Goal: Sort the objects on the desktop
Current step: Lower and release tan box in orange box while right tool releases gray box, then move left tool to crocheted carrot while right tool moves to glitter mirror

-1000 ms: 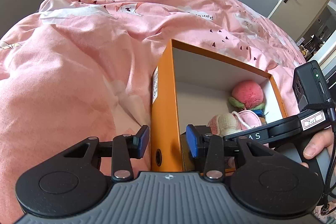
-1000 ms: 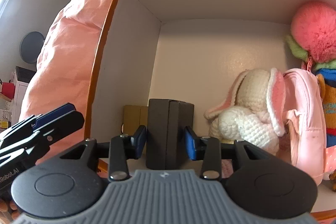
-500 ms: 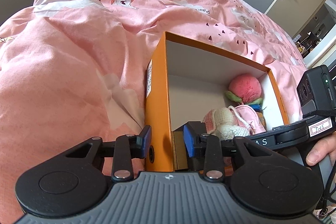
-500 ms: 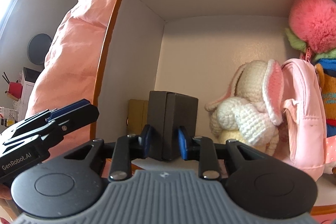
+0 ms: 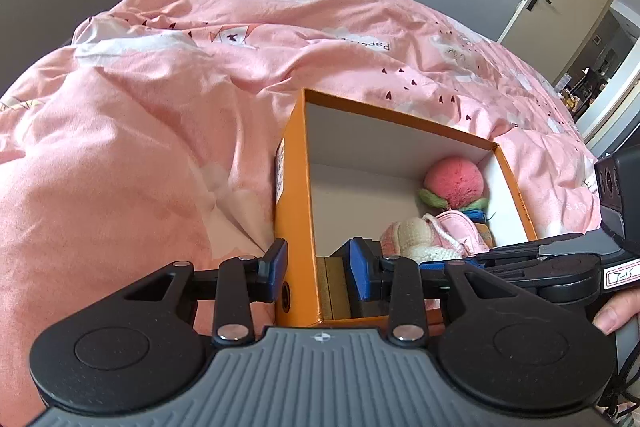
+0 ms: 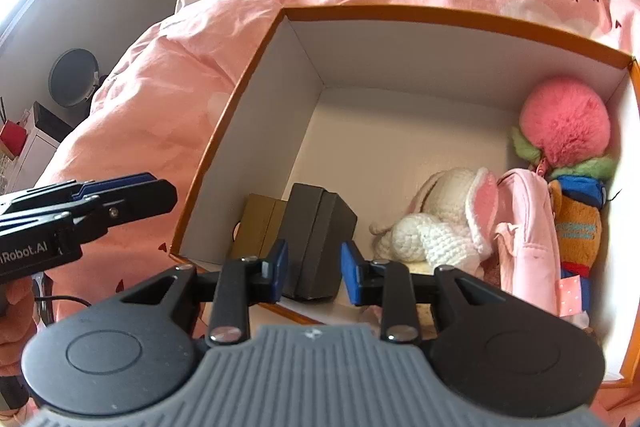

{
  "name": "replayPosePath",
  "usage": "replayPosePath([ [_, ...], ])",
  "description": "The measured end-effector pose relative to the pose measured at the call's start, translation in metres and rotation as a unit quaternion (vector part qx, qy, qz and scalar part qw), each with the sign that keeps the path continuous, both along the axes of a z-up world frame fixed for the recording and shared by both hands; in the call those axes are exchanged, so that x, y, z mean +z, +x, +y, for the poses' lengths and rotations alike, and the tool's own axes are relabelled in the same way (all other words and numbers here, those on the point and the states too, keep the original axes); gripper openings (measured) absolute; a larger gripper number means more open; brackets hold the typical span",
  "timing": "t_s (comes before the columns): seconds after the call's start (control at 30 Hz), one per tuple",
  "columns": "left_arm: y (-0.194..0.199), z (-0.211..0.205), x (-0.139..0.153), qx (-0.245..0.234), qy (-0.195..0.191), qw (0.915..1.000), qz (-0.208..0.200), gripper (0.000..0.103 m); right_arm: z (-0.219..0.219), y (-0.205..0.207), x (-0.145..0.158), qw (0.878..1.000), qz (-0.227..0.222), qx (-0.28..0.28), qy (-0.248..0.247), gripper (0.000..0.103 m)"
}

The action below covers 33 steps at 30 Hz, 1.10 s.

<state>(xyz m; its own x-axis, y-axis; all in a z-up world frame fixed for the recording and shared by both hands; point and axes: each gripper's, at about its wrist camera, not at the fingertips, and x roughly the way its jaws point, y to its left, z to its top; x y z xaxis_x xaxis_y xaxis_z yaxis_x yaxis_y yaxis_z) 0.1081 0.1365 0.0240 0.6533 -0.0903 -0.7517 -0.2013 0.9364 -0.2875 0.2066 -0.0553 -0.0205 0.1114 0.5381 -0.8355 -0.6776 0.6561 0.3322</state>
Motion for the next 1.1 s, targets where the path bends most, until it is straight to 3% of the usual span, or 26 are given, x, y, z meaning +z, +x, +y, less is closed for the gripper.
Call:
replayPosePath([
  [0.23,-0.017,-0.026,0.021,-0.036,0.021,0.9987,-0.028,0.039,-0.030,-0.031,0.030,0.996,-0.086,0.016,0.033,0.037],
  [0.37,-0.027,-0.043,0.023,-0.081,0.022,0.9959,-0.033,0.039,-0.061,-0.050,0.044,0.988,-0.142,0.008,0.063,0.047],
  [0.43,-0.030,-0.052,0.020,-0.108,0.011,0.9937,-0.028,0.039,-0.077,-0.057,0.045,0.987,-0.146,0.005,0.068,0.050],
  [0.67,-0.029,-0.084,-0.019,-0.179,-0.002,0.9823,0.055,0.039,-0.113,-0.085,0.011,0.993,-0.120,0.012,-0.009,0.051],
  [0.83,-0.031,-0.107,-0.060,-0.224,-0.029,0.9655,0.129,0.039,-0.128,-0.101,-0.028,0.998,-0.048,0.006,-0.043,0.051],
  [1.1,-0.048,-0.136,-0.100,-0.278,-0.007,0.9403,0.197,0.039,-0.142,-0.129,-0.060,0.998,0.012,0.000,-0.065,0.049],
])
